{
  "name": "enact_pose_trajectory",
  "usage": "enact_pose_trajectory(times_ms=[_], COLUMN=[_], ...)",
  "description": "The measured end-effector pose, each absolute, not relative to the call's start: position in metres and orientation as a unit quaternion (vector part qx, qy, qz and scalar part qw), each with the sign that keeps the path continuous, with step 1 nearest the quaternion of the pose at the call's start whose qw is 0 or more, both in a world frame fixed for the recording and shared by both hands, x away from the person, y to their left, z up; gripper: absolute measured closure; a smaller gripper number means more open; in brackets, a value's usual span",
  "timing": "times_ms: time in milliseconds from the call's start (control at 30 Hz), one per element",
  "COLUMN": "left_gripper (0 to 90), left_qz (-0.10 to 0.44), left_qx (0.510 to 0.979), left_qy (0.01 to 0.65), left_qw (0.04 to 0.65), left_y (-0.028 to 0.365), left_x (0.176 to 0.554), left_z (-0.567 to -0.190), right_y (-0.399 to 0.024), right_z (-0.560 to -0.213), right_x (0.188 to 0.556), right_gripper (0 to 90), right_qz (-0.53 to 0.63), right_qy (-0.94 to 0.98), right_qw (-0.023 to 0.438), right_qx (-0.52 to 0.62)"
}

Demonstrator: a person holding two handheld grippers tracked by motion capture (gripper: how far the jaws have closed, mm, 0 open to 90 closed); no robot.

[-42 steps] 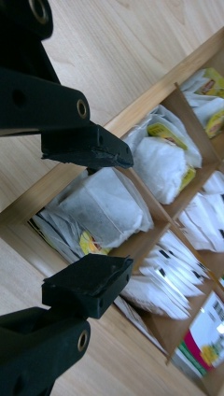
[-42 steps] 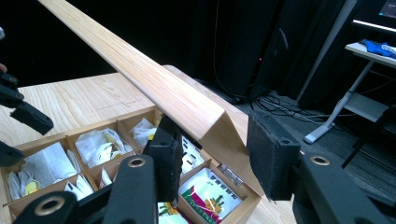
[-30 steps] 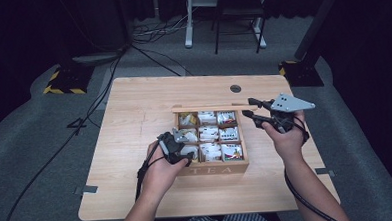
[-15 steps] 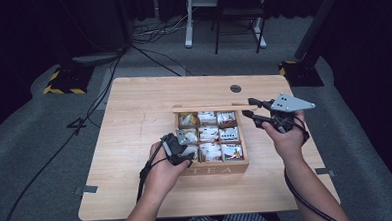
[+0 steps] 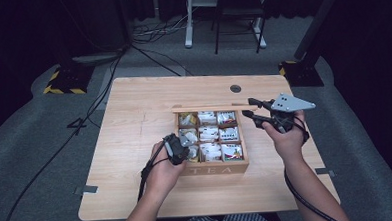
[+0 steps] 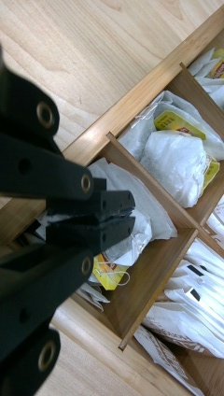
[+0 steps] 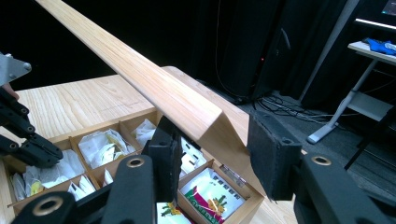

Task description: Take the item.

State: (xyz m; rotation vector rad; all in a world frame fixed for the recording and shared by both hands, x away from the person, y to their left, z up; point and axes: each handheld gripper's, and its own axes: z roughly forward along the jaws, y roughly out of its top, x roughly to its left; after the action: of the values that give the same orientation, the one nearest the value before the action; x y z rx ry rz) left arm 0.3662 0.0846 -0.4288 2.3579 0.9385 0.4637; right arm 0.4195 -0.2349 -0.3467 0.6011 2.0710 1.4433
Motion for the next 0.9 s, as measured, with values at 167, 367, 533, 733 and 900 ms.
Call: enact_pose_trajectory(times_ms=[167, 367, 533, 733, 900], left_gripper=[90.0, 90.0, 90.0, 90.0, 79.9], left_qz=[0.174, 0.177, 0.174, 0.172, 0.16], left_qx=[0.876, 0.869, 0.864, 0.864, 0.869], left_qy=[0.352, 0.355, 0.356, 0.353, 0.356], left_qw=[0.279, 0.295, 0.31, 0.316, 0.304], left_y=[0.085, 0.088, 0.09, 0.092, 0.092], left_x=[0.365, 0.363, 0.361, 0.36, 0.364], left_z=[-0.427, -0.422, -0.416, -0.414, -0.422], right_y=[-0.235, -0.235, -0.235, -0.235, -0.235], right_z=[-0.347, -0.347, -0.347, -0.347, -0.347], right_x=[0.42, 0.42, 0.42, 0.42, 0.42], right_gripper=[56.3, 56.2, 56.1, 56.1, 56.0], right_qz=[0.536, 0.537, 0.538, 0.538, 0.538], right_qy=[0.768, 0.768, 0.768, 0.767, 0.767], right_qw=[0.269, 0.268, 0.267, 0.266, 0.266], right_qx=[0.224, 0.223, 0.224, 0.226, 0.226])
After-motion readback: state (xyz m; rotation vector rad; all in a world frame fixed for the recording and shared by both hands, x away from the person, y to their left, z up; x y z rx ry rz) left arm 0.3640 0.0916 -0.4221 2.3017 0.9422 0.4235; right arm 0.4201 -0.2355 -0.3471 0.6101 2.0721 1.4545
